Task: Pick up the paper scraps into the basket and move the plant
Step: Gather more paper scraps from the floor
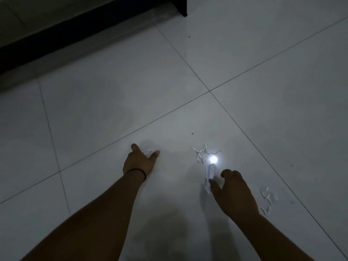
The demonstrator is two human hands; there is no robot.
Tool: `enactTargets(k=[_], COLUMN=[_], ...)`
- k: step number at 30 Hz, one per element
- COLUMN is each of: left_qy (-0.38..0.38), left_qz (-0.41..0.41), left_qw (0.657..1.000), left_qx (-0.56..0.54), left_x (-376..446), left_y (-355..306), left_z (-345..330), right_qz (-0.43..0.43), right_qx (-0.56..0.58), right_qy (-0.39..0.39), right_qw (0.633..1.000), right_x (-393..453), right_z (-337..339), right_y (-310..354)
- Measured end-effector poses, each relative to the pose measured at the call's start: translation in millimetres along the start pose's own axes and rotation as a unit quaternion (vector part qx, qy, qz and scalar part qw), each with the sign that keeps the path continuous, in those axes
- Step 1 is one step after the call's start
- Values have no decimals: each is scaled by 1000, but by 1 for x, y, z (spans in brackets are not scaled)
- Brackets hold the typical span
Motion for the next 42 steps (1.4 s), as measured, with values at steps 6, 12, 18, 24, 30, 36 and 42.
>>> enactTargets(k=[6,12,18,24,30,36,42], left_qy=[-67,-83,-27,70,96,49,-35], left_qz=[-77,-149,-81,70,136,22,-225], left_qw=[994,982,974,937,884,932,970], left_qx=[21,-79,-208,-336,-438,-357,-83], left_x=[-4,-28,-33,-35,-60,-62,-77], left_y=[1,-21,-29,-46,-75,-93,-115], left_z=[-18,-4,-8,-37,-60,-73,-64], right_qz=[-23,4,20,39,-34,-121,-194], right_qx=[-30,-75,5,89,66,24,130], right_qy=[-14,49,16,-62,-143,-156,-161], right_qw=[999,996,1000,993,987,980,959], right_x=[-2,2,-4,-12,-29,-39,-39], right_z=[-14,-37,-22,15,26,26,27], right_y=[1,-4,-11,-32,-71,-114,-136])
Point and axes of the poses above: each hand's wrist, its own x-axis towards the middle knuckle, its own z-axis out of the back of the hand, y = z × x, the point moved 7 cm from there along x, towards the middle knuckle, and after that the axes turned 8 degrees about -y, right-handed, at the moved point
